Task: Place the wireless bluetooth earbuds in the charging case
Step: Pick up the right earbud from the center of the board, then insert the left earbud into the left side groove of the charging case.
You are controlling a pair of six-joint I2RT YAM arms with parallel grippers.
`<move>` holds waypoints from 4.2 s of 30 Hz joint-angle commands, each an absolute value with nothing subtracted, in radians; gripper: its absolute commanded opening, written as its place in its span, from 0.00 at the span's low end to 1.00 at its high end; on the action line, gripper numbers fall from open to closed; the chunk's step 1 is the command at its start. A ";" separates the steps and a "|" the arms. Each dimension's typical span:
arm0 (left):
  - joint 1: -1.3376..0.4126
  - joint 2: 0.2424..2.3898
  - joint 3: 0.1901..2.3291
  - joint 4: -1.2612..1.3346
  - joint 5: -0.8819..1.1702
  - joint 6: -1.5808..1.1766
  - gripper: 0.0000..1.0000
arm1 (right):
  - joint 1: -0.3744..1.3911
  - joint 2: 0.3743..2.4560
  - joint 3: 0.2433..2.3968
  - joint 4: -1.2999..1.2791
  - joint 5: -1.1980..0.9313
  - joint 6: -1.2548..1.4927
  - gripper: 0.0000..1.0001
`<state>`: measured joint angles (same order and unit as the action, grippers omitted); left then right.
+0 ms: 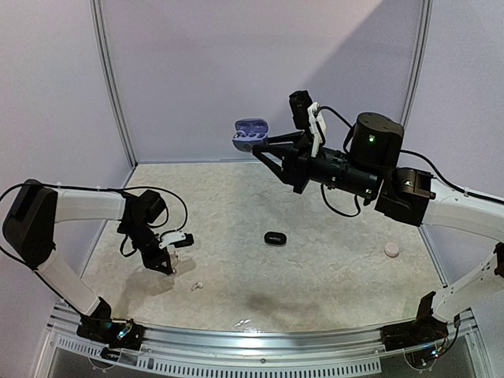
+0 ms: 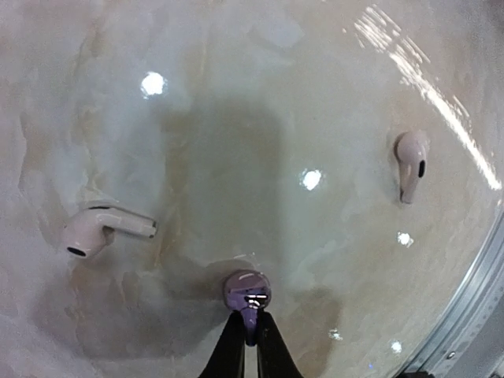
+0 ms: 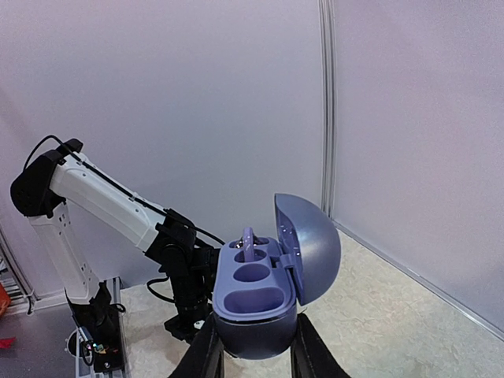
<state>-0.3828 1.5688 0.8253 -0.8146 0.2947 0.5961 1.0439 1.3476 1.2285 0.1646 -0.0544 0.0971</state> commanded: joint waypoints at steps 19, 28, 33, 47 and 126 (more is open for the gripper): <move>-0.396 1.458 1.286 -1.187 0.346 0.698 0.00 | 1.038 1.329 1.146 0.242 -0.107 0.032 0.00; -0.432 1.373 1.653 -1.392 0.494 0.726 0.00 | 1.034 1.415 1.038 0.452 -0.278 -0.111 0.00; -0.499 1.365 1.802 -1.464 0.521 0.721 0.00 | 1.035 1.530 1.114 0.435 -0.354 -0.117 0.00; -0.774 1.435 1.949 -1.570 0.448 0.643 0.00 | 1.042 1.698 1.249 0.441 -0.512 -0.123 0.00; -0.845 1.479 1.862 -1.581 0.252 0.671 0.01 | 1.068 1.667 1.288 0.415 -0.419 -0.280 0.00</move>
<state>-0.8314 1.4593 1.8648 -1.3224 0.2768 0.6624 1.0603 1.6909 1.2705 0.3660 -0.4202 -0.2714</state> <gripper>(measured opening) 0.030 0.267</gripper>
